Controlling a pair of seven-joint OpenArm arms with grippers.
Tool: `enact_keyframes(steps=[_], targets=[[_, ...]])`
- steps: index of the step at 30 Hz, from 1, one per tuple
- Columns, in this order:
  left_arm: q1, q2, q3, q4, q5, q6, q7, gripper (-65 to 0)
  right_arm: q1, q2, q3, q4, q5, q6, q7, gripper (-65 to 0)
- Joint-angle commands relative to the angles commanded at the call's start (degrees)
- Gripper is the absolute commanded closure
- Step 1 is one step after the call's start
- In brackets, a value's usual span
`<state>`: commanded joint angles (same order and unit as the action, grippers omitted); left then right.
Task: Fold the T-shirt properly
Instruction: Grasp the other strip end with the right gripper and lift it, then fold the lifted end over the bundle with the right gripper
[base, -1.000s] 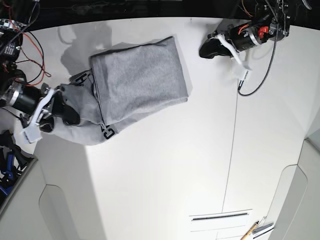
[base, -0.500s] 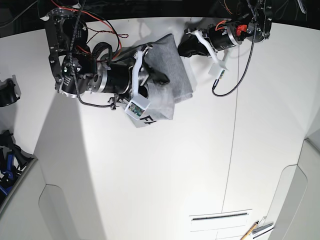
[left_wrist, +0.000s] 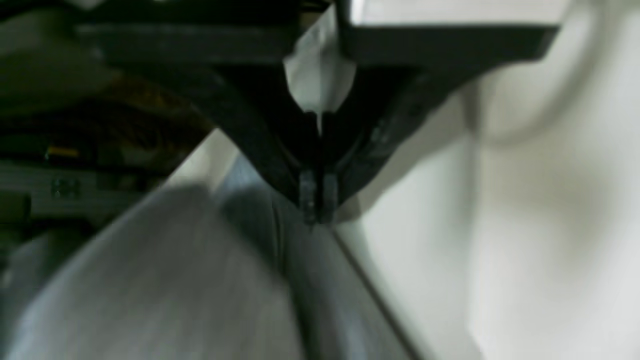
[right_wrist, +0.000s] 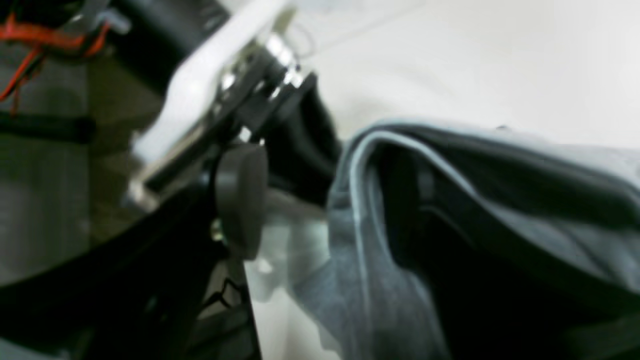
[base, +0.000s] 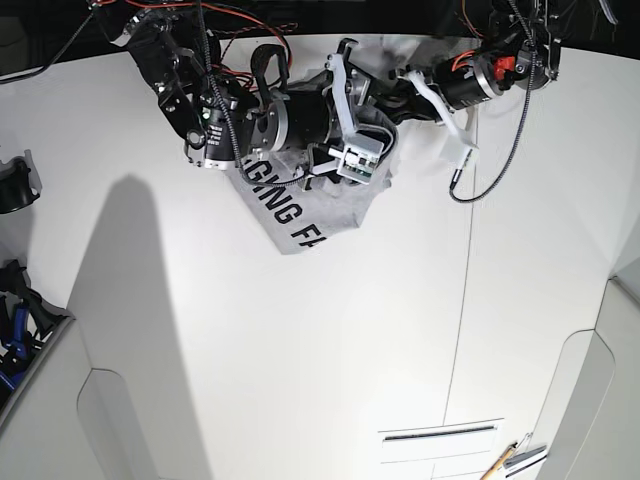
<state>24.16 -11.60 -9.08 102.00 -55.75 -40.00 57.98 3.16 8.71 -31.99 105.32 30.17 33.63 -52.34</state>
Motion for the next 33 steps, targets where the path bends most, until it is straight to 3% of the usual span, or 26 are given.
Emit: enact_keyframes(steps=[5,12,21,25,27,31,33], targets=[[0.0,0.0,-8.5,0.8,-5.5,0.0,4.1,0.0,1.6,-0.3,0.0,0.0,0.1,0.02,0.0,-36.0],[0.0,0.0,-16.4,0.8,-8.8,0.0,5.3,0.0,2.5,-0.3,0.0,0.0,0.6,0.00,0.3,-36.0],[0.0,0.0,-19.2,0.9,-11.4,0.0,6.6,0.0,6.3,-2.1,0.6,0.0,-4.4,-0.87,3.1,-36.0],[0.9,0.0,-20.4,5.2,-11.8,0.0,6.6,0.0,7.8,-2.5,4.2,0.0,-8.2,-1.57,3.1,-35.9],[2.0,0.0,-21.1,9.9,-12.8,0.0,6.6,0.0,7.9,-2.5,7.9,0.0,-9.6,-2.58,4.0,-31.1],[4.9,0.0,-19.7,19.8,-14.1,0.0,7.0,0.0,8.0,-2.5,16.9,-1.1,-9.9,-2.54,5.8,-1.1],[5.6,0.0,-17.0,21.7,-13.9,0.0,7.0,0.0,8.5,-2.5,21.1,-2.9,-10.9,-2.54,7.6,0.0]])
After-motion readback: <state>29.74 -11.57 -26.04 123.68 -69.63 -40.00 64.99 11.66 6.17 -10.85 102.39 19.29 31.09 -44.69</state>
